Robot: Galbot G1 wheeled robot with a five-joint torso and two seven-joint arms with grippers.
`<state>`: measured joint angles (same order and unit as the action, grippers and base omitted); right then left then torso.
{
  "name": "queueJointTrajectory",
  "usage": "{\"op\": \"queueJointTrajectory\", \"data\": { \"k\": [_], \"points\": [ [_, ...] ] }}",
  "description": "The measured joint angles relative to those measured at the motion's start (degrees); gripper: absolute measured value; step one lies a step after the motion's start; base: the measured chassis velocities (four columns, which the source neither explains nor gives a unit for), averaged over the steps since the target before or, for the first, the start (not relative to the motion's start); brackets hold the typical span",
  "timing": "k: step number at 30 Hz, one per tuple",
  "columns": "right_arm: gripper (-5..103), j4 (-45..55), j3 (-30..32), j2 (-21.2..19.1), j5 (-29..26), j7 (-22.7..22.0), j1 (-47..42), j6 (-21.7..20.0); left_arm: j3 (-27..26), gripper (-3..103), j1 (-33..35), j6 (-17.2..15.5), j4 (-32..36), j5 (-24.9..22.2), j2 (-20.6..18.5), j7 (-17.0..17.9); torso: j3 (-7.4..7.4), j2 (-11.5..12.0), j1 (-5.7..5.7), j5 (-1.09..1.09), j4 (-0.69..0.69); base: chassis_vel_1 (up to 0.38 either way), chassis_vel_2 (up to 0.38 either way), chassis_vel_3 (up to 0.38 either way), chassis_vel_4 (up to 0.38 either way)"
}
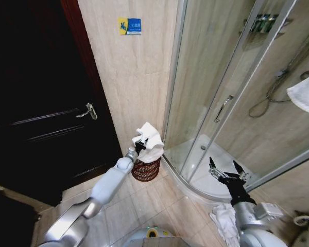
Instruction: Discard the used towel into the hamper.
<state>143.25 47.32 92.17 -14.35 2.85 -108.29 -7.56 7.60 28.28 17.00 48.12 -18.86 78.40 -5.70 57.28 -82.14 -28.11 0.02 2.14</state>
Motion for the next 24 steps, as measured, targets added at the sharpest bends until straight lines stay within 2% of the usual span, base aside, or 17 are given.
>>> {"op": "queueJointTrajectory", "data": {
  "k": [1, 3, 5, 10, 12, 18, 24],
  "points": [
    [100, 0.00, 0.00, 0.00, 0.00, 0.00, 0.00, 0.00, 0.00, 14, 0.00, 0.00, 0.00, 0.00, 0.00, 0.00, 0.00, 0.00, 0.00, 0.00, 0.00, 0.000, 0.000, 0.000, 0.000],
    [100, -0.01, 0.02, 0.02, 0.17, 0.05, -0.24, 0.74, -0.69, 14, -2.08, 2.02, -4.94, 3.46, 2.55, 0.62, 0.00, 0.00, 0.00, -0.01, -0.01, 0.000, 0.000, 0.000, 0.000],
    [100, -0.01, 0.01, 0.02, 0.21, 0.25, -0.43, 1.16, -0.98, 14, -2.54, 2.02, -6.10, 4.37, 3.33, 0.96, 0.00, 0.00, 0.00, -0.01, -0.01, 0.000, 0.000, 0.000, 0.000],
    [100, -0.01, -0.11, 0.01, 0.42, 0.69, -0.90, 2.57, -2.22, 14, -3.17, 0.52, -7.90, 5.42, 5.70, 1.57, 0.00, 0.00, 0.00, 0.00, -0.01, 0.000, 0.000, 0.000, 0.000],
    [100, -0.01, -0.23, 0.01, 0.45, 0.87, -1.09, 3.30, -3.71, 14, -3.55, -1.56, -8.51, 7.09, 6.83, 2.80, -0.01, 0.00, 0.00, 0.00, -0.01, 0.000, 0.000, 0.000, 0.000],
    [100, -0.01, -0.39, -0.01, 0.34, 1.36, -1.05, 3.68, -4.82, 14, -3.16, -4.61, -8.24, 9.32, 6.56, 5.53, -0.01, -0.01, 0.01, -0.01, 0.00, 0.000, 0.000, 0.000, 0.000],
    [100, -0.02, -0.57, -0.02, 0.30, 1.52, 0.39, 2.88, -4.71, 14, -1.99, -4.87, -6.69, 8.60, 5.60, 5.51, -0.01, -0.01, 0.01, -0.02, 0.00, 0.000, 0.000, 0.000, 0.000]
  ]
}}
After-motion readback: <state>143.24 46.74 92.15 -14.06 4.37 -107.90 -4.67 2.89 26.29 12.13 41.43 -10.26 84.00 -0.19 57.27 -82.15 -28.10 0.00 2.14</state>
